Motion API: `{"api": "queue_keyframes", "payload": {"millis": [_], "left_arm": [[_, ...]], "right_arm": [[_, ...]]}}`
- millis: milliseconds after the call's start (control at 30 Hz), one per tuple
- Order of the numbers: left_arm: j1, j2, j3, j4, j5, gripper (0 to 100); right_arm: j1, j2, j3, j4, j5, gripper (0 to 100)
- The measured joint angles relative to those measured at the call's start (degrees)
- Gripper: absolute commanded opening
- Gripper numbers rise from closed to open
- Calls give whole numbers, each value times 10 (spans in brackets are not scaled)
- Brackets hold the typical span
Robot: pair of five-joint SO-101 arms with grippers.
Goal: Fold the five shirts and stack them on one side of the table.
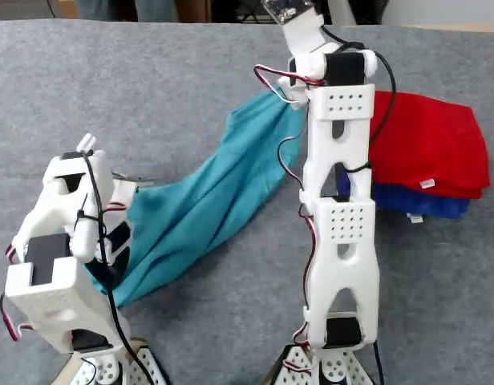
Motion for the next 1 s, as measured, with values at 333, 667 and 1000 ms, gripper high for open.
{"api": "queue_keyframes", "payload": {"millis": [333,667,1000], "left_arm": [[-101,2,-191,33,-8,30],[-94,47,-414,21,281,30],[-12,91,-293,25,251,29]], "right_arm": [[5,-98,178,0,55,14],[5,-101,185,0,58,14],[15,-101,185,0,60,14]]}}
